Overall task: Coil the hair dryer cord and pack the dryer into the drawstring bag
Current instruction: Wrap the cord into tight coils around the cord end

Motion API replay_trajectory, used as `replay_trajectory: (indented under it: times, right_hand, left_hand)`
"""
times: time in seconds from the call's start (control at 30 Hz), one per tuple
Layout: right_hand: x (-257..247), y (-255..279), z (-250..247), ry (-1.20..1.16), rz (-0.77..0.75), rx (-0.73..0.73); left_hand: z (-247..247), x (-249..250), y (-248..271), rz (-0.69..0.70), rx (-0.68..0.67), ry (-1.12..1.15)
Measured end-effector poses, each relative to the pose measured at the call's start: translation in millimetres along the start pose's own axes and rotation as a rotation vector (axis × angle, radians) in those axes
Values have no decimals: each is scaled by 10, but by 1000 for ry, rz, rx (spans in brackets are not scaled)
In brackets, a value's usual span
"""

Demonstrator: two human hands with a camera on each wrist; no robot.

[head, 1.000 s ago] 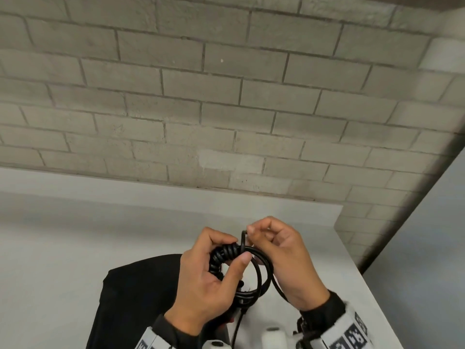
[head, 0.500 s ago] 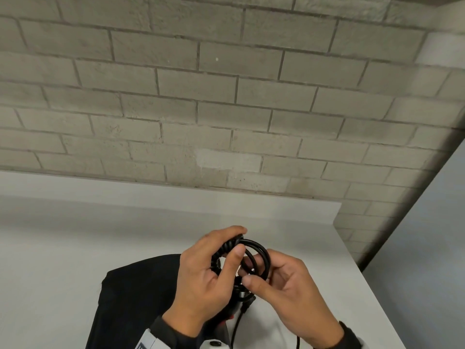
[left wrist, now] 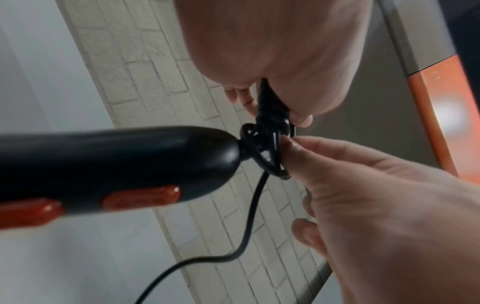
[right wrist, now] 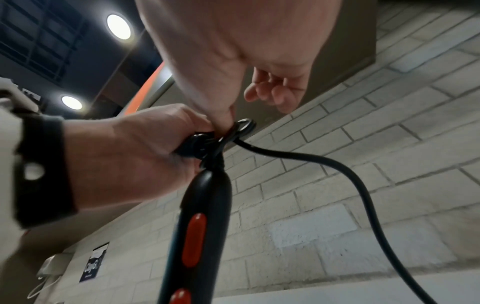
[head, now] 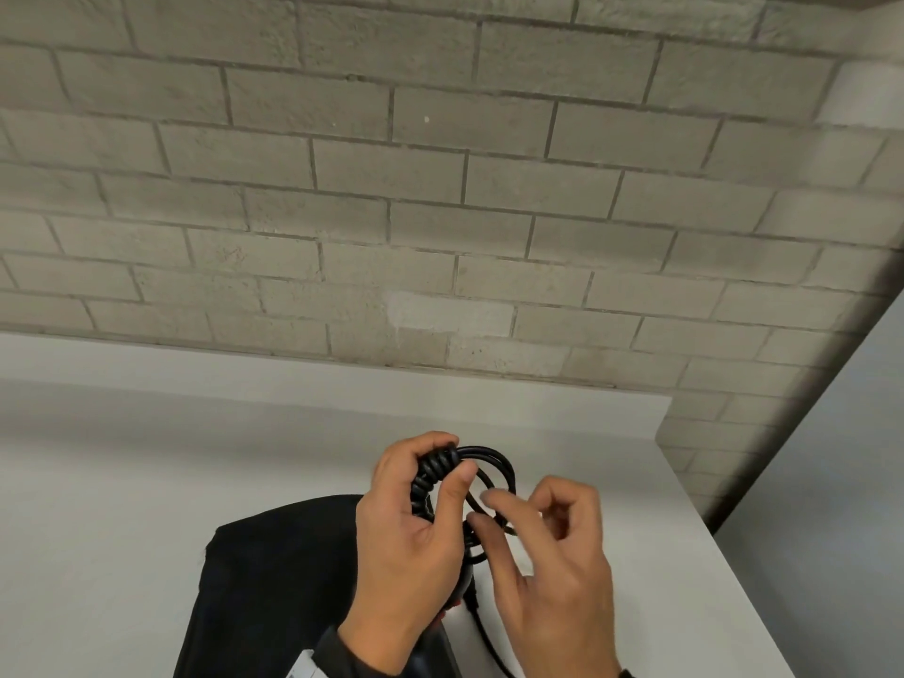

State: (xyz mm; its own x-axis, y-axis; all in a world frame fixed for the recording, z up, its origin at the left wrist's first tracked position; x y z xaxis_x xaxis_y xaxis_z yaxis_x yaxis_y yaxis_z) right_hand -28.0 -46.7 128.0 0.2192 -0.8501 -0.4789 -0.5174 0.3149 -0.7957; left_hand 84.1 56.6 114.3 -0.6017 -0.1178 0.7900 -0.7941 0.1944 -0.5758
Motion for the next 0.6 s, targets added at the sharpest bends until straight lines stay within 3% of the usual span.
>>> replay_trajectory:
  times: [0.1, 0.2, 0.33, 0.43, 0.5, 0.6]
  right_hand:
    - [-15, 14, 80, 79, 40, -37]
    - [42, 45, 157, -17, 184, -79]
    - [295, 90, 267, -452, 648, -161]
    - [328, 89, 295, -1118, 1037, -140]
    - [276, 23, 259, -1340, 1060, -164]
    - [266, 7, 187, -1063, 876, -222]
  left_hand:
    - [11, 55, 7, 38, 1, 3]
    - [40, 153, 2, 138, -15, -16]
    - [23, 141, -43, 176, -30, -24]
    - [-8, 157, -49, 198, -43, -35]
    - [-15, 153, -43, 208, -34, -51]
    - [-26, 63, -70, 159, -5, -29]
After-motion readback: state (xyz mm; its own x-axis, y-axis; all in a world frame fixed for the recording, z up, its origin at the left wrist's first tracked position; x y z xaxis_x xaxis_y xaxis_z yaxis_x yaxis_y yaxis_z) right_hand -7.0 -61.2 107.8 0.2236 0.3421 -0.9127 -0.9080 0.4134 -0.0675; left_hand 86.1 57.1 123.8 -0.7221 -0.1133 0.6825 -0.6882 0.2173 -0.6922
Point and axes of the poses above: each hand's wrist, its own y-axis away from the middle knuckle, its own z-axis out of the palm, x = y × z, the point moved 9 cm from there along -y, towards the middle knuckle, and after that the axes turned 13 degrees about -y, right-handed, at the moved point
